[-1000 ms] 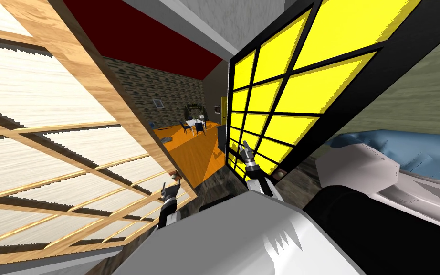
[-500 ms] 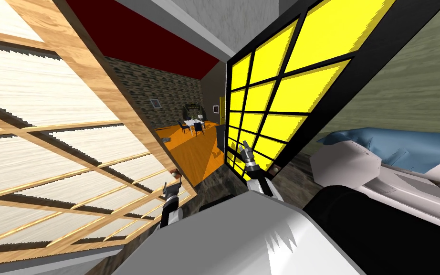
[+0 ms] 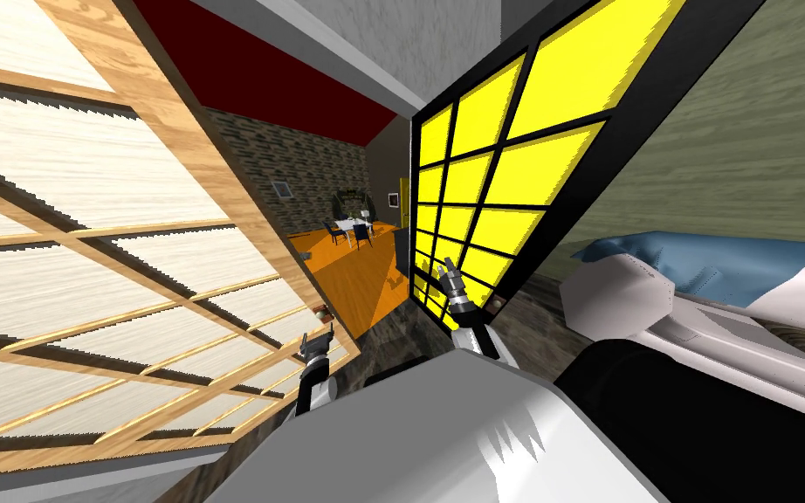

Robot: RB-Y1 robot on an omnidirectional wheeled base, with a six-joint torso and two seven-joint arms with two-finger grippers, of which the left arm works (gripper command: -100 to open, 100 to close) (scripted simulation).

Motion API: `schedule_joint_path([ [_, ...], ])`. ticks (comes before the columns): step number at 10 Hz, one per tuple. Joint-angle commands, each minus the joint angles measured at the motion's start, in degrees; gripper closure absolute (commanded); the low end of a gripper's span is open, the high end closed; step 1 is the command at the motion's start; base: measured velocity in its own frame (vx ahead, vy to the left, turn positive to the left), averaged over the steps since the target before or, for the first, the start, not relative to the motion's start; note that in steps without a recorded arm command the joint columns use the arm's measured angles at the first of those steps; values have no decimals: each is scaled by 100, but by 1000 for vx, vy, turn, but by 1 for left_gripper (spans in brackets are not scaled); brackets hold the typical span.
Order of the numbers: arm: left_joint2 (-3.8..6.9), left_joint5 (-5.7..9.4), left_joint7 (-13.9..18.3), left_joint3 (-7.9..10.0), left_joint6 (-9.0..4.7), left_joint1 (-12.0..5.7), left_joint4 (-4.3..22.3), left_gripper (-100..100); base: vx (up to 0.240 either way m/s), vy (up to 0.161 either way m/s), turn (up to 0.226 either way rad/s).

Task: Pull the door open

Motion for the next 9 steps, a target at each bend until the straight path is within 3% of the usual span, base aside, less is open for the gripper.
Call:
schedule_joint_path([
  [1, -20, 103, 286, -39, 32, -44, 19, -100, -69, 11, -45],
  [5, -60, 290, 830, -109, 93, -105, 23, -100, -71, 13, -34],
  [7, -64, 296, 842, -112, 88, -117, 39, -100, -33, 7, -14],
  [8, 74, 330, 1004, -79, 45, -55, 82, -100, 148, 7, -135],
  [9, 114, 339, 1044, -69, 33, -36, 94, -100, 212, 2, -105],
])
